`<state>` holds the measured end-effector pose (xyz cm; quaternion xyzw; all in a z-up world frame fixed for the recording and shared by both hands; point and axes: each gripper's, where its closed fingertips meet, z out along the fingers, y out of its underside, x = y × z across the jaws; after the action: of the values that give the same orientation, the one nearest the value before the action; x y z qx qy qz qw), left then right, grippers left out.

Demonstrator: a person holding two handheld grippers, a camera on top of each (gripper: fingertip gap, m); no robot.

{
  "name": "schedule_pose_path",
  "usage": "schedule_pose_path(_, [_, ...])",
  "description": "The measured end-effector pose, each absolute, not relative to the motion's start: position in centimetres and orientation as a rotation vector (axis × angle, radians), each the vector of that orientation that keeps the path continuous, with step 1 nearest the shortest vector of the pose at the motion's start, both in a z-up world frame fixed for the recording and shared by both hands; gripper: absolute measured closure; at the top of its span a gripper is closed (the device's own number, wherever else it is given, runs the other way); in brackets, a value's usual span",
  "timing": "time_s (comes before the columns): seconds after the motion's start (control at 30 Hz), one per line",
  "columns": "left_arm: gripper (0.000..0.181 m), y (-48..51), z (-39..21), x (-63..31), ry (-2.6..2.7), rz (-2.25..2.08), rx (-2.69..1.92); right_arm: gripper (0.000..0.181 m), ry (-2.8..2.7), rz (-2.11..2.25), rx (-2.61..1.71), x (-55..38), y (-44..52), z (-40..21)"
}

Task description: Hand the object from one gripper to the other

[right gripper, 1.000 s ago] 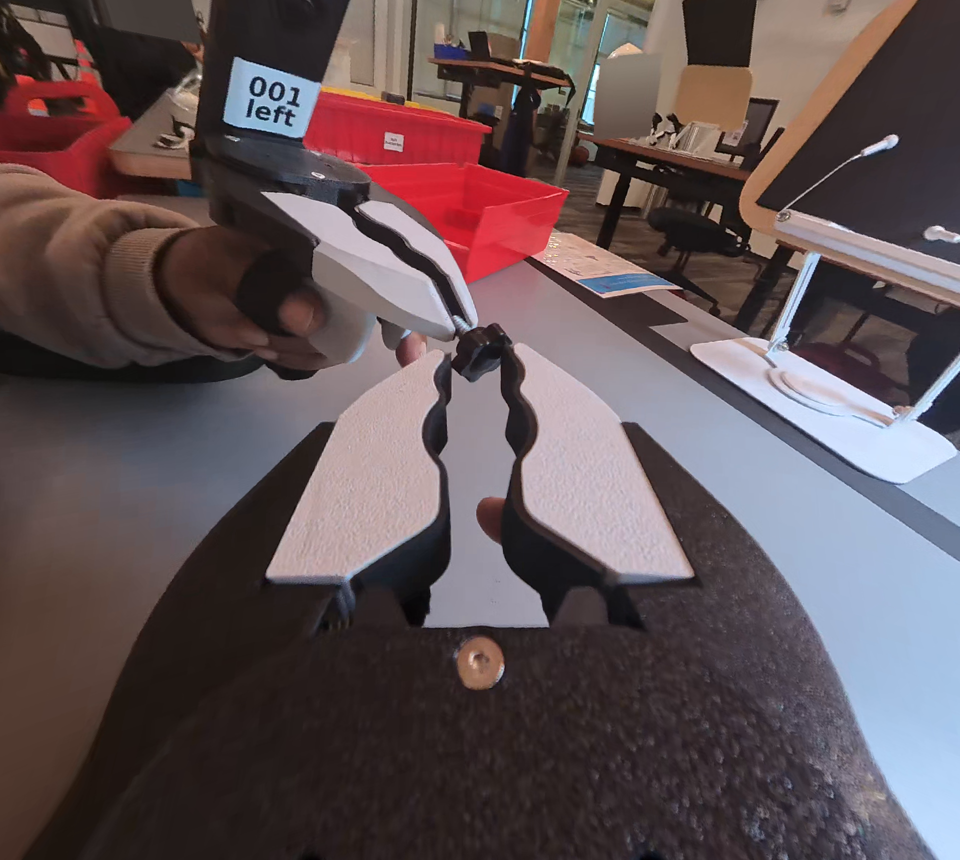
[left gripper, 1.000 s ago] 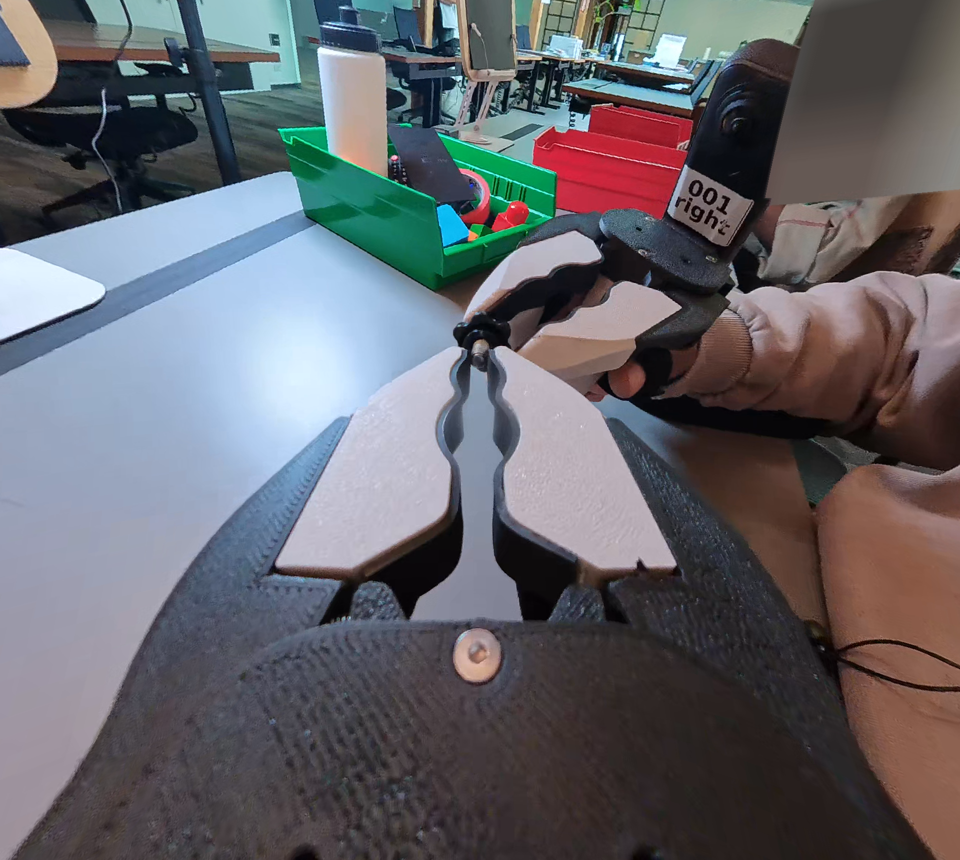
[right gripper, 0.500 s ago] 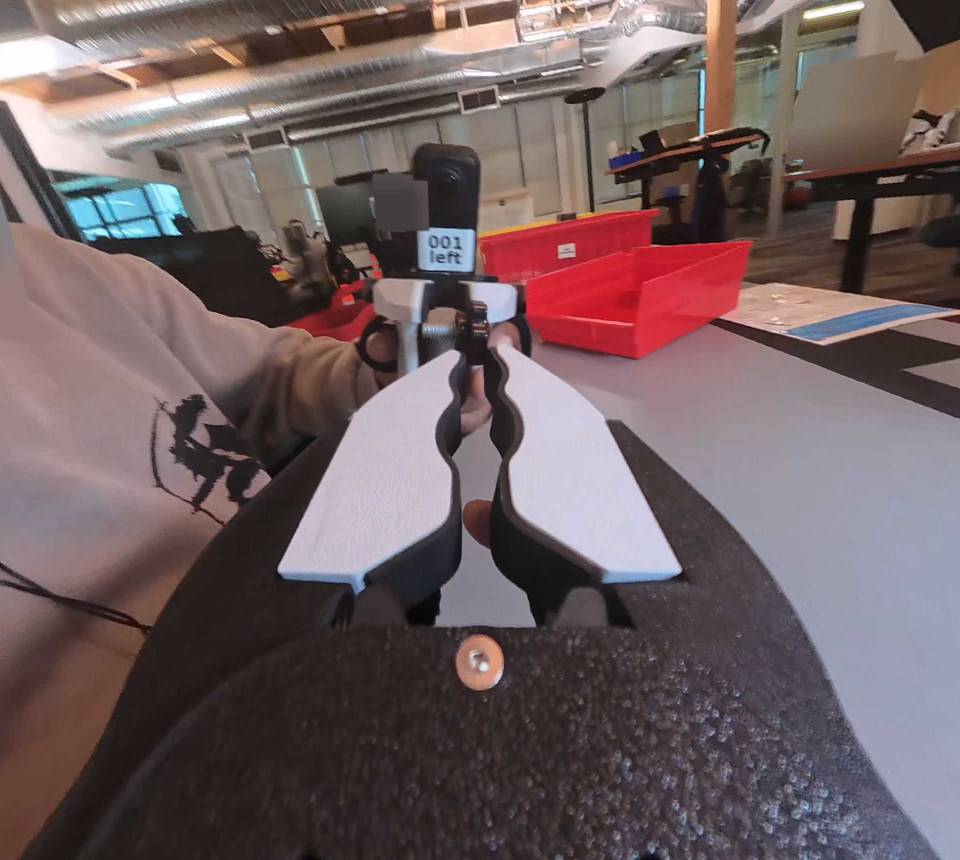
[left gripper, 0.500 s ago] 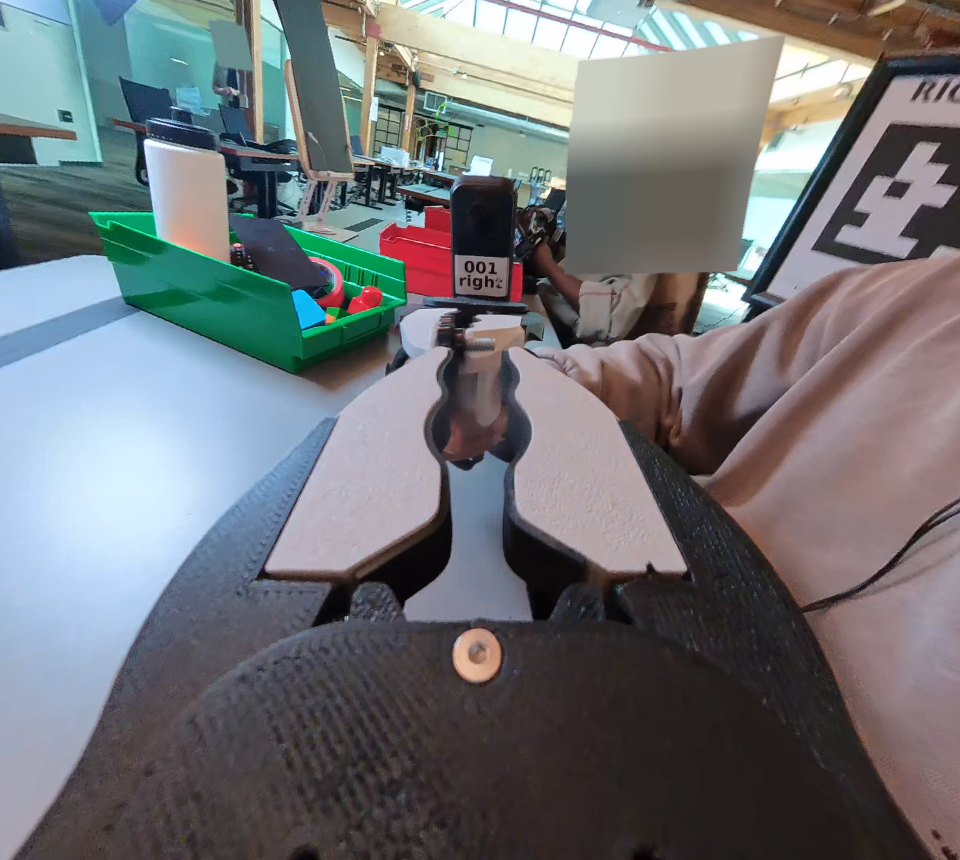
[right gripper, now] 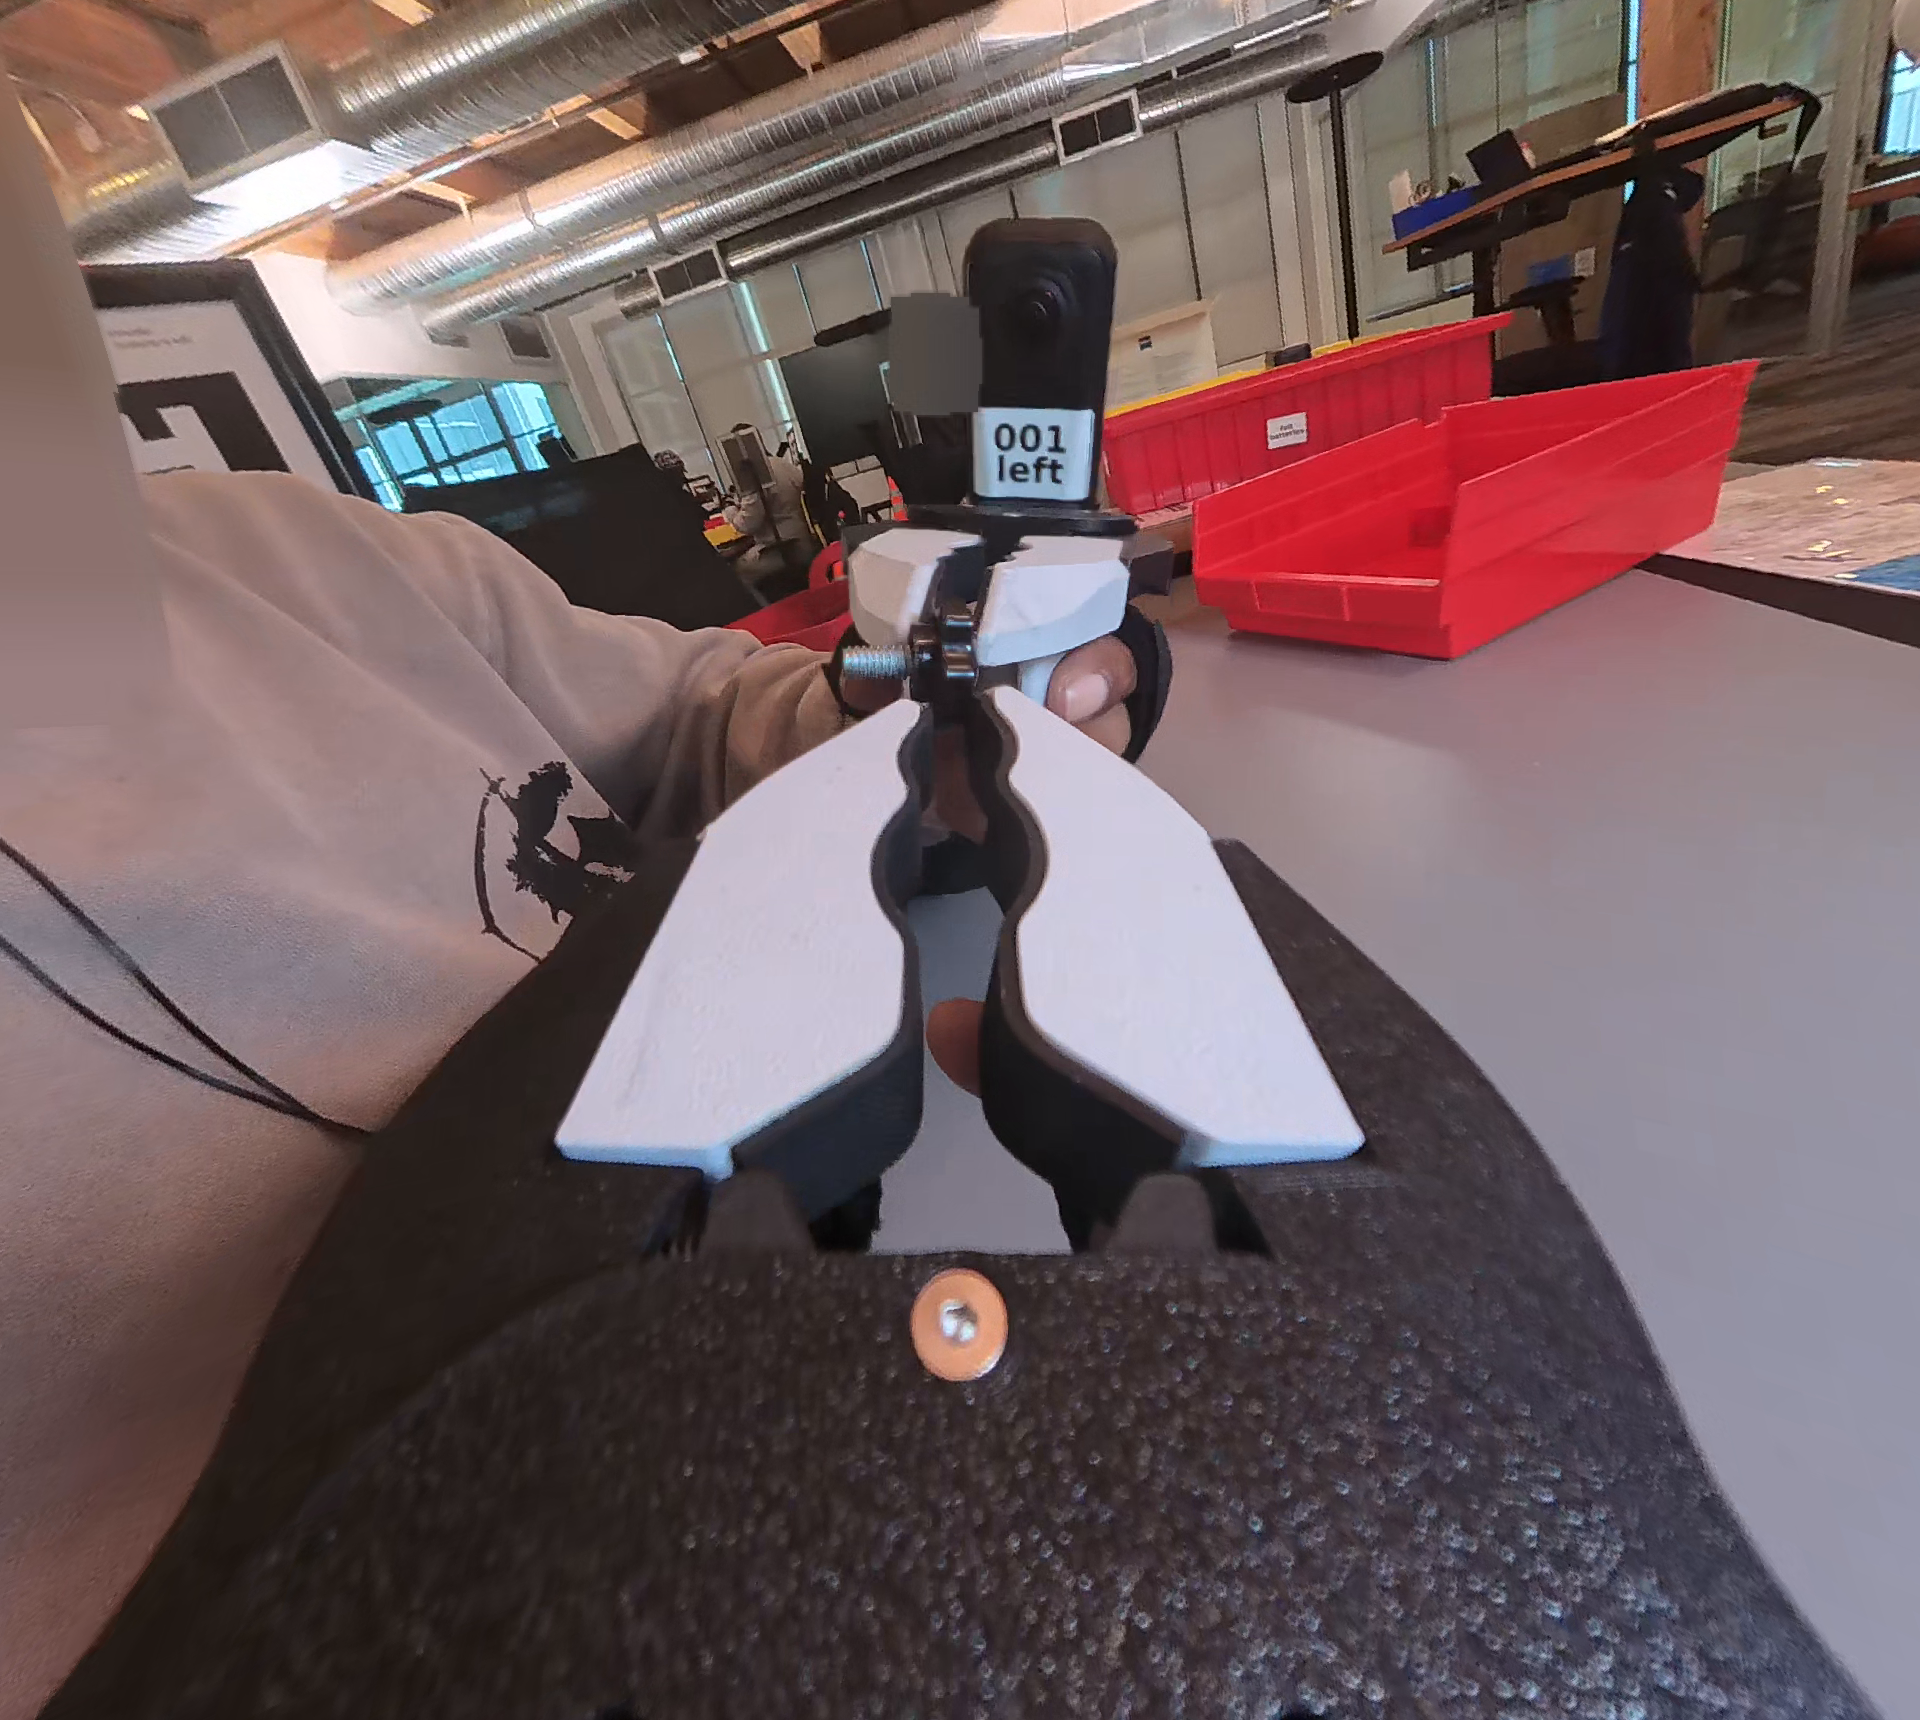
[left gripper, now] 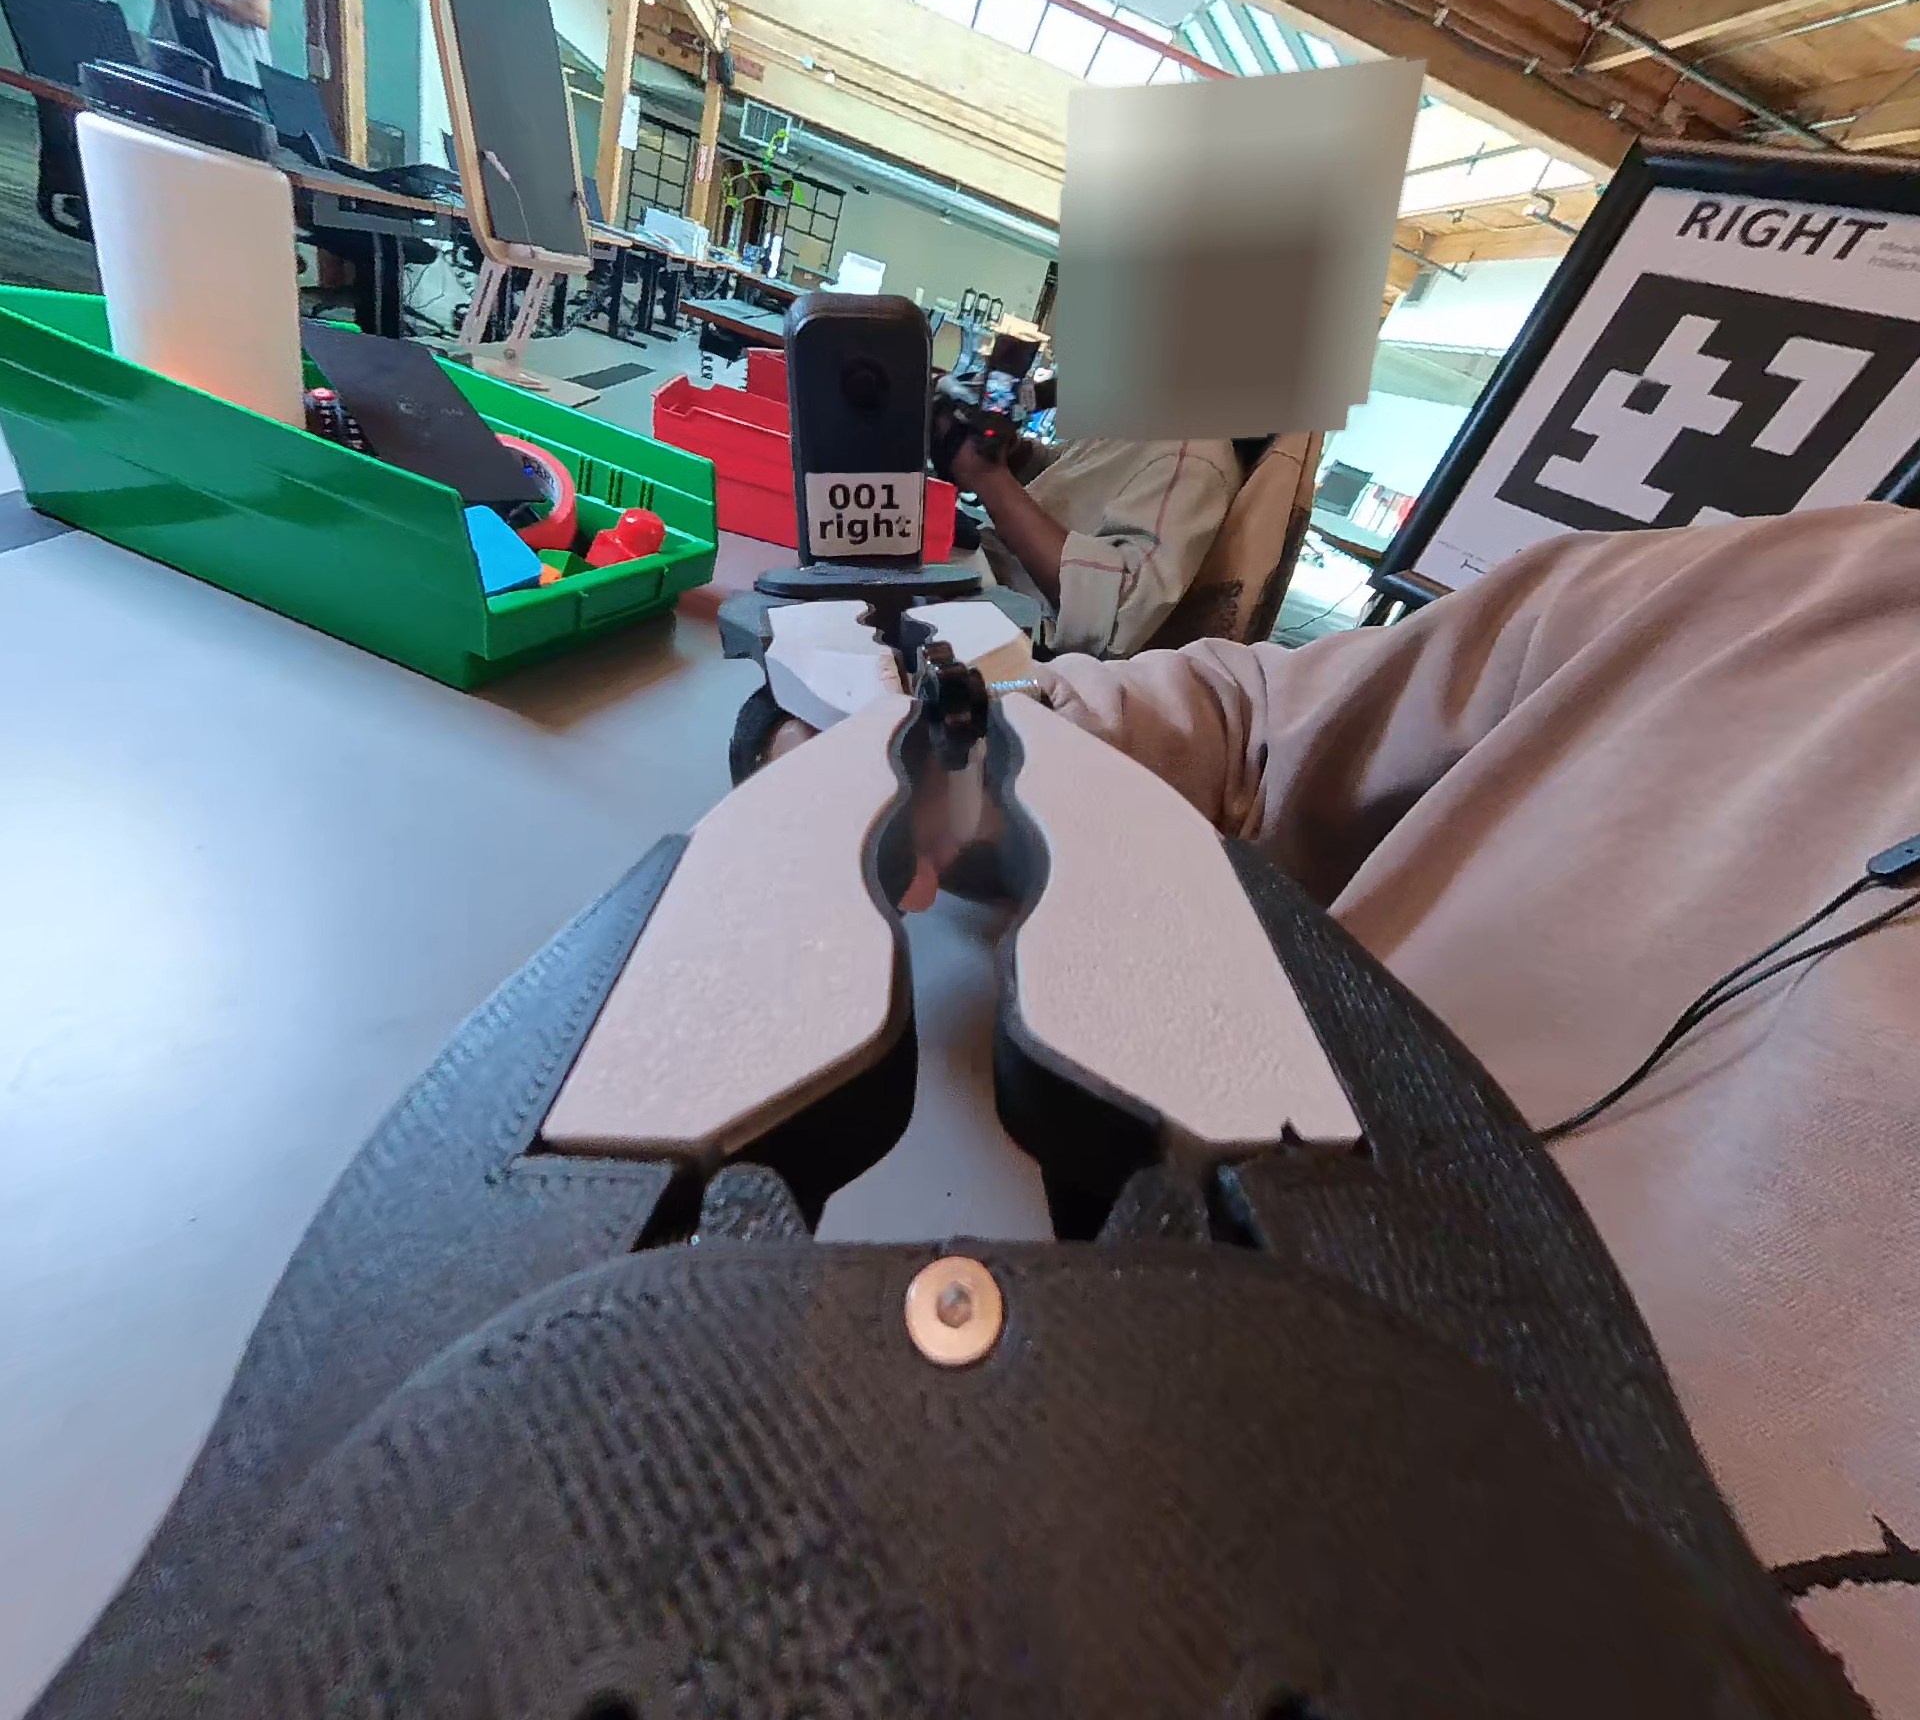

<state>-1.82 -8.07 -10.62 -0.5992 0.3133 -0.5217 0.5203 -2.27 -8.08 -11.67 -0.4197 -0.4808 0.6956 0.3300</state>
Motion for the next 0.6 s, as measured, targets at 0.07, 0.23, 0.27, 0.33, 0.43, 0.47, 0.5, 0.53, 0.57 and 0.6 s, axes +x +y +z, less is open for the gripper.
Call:
schedule_pose_path(0.07, [0.175,-7.5,-10.8,-2.2,0.755,-1.154,-1.451,0.175,-1.23,1.77,-1.122,-2.5,-7.5,-11.7])
schedule_pose_path(0.23, [0.176,-5.8,-11.2,-3.4,0.734,-0.825,-1.487,0.16,-1.18,1.641,-1.201,-2.9,-5.8,-12.2])
schedule_pose_path(0.27, [0.175,-5.3,-11.2,-3.8,0.724,-0.746,-1.49,0.159,-1.166,1.614,-1.213,-3.0,-5.5,-12.2])
schedule_pose_path(0.33, [0.175,-4.6,-11.3,-4.6,0.709,-0.59,-1.492,0.16,-1.15,1.531,-1.234,-3.1,-4.9,-12.4])
schedule_pose_path(0.43, [0.175,-3.9,-11.6,-5.3,0.702,-0.373,-1.496,0.161,-1.156,1.331,-1.232,-3.6,-4.3,-12.9])
schedule_pose_path(0.47, [0.175,-3.8,-11.7,-5.3,0.699,-0.34,-1.5,0.162,-1.148,1.27,-1.228,-3.7,-4.2,-12.9])
schedule_pose_path(0.5, [0.175,-3.8,-11.9,-5.1,0.694,-0.329,-1.508,0.164,-1.137,1.215,-1.221,-3.8,-4.1,-12.9])
schedule_pose_path(0.53, [0.175,-3.8,-12.1,-5.0,0.686,-0.33,-1.518,0.167,-1.132,1.154,-1.218,-3.9,-3.9,-12.9])
schedule_pose_path(0.57, [0.175,-3.8,-12.3,-4.9,0.678,-0.337,-1.529,0.168,-1.137,1.089,-1.216,-4.0,-3.8,-13.1])
schedule_pose_path(0.6, [0.175,-3.8,-12.5,-4.8,0.673,-0.346,-1.539,0.169,-1.148,1.023,-1.211,-4.1,-3.7,-13.3])
